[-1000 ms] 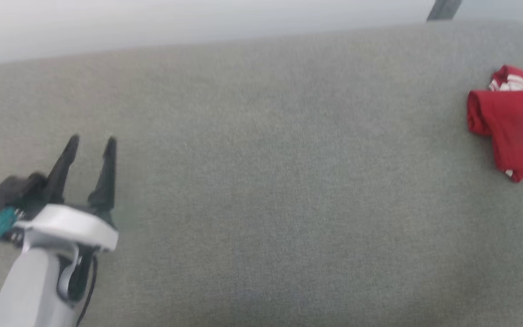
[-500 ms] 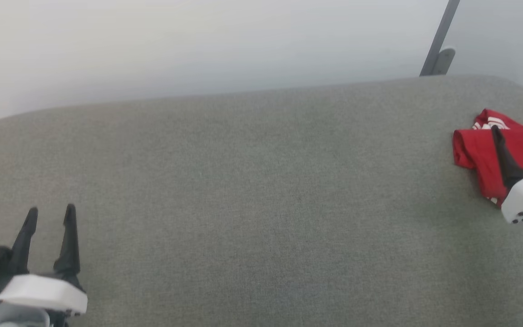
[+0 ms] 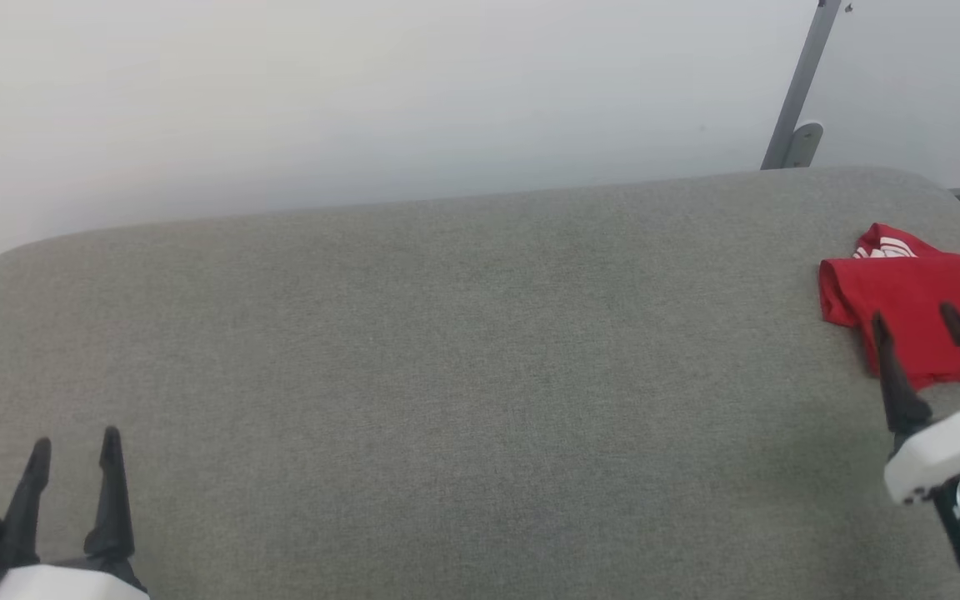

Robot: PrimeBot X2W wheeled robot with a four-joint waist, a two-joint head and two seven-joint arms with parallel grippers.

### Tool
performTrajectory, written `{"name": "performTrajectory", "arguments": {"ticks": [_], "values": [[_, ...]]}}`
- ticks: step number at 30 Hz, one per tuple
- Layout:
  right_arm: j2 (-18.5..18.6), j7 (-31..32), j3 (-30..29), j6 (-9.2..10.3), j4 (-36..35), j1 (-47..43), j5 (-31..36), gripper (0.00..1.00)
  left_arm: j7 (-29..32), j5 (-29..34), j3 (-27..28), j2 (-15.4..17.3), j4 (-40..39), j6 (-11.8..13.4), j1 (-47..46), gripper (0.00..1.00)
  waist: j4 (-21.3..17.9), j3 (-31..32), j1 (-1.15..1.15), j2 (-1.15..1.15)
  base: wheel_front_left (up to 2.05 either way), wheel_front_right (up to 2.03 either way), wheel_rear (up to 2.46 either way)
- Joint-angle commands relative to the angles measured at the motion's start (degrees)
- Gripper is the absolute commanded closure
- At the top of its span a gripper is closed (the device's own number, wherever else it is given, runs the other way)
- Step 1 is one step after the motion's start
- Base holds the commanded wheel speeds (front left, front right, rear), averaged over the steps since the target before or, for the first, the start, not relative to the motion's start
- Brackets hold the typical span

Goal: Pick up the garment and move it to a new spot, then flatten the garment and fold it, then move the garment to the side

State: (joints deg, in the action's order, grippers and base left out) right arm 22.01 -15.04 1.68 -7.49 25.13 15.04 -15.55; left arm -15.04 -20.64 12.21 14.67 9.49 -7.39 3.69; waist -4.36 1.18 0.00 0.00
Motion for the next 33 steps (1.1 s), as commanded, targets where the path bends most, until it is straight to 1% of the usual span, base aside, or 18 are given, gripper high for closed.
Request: {"name": "performTrajectory", "arguments": {"ticks": [1,7,14,25,33], "values": [[-0.8,-0.1,-0.8,0.00,-1.1,-1.8,0.5,0.00,-0.1,-0.6,-0.1,0.0,-0.1,-0.1,1.0,0.00,0.2,0.0,0.00,0.00,0.00,0.00,0.00],[-3.2,-0.1,-3.3,0.00,-4.2,-6.7,2.3,0.00,-0.2,-1.4,0.4,0.0,-0.6,-0.1,2.7,0.00,0.7,0.2,0.00,0.00,0.00,0.00,0.00],[-5.0,-0.1,-5.0,0.00,-6.8,-10.0,3.5,0.00,-0.1,-1.3,0.8,-0.2,-0.8,-0.1,3.8,0.00,1.3,0.3,0.00,0.00,0.00,0.00,0.00],[-6.0,-0.1,-5.1,0.00,-9.2,-11.2,4.3,0.00,-0.2,-0.9,0.7,-0.7,-1.0,-0.1,4.2,0.00,2.0,0.7,0.00,0.00,0.00,0.00,0.00],[-6.0,-0.1,-4.7,0.00,-10.0,-11.3,4.5,0.00,-0.2,-0.8,0.7,-0.9,-1.2,-0.1,4.3,0.00,2.1,0.9,0.00,0.00,0.00,0.00,0.00]]}}
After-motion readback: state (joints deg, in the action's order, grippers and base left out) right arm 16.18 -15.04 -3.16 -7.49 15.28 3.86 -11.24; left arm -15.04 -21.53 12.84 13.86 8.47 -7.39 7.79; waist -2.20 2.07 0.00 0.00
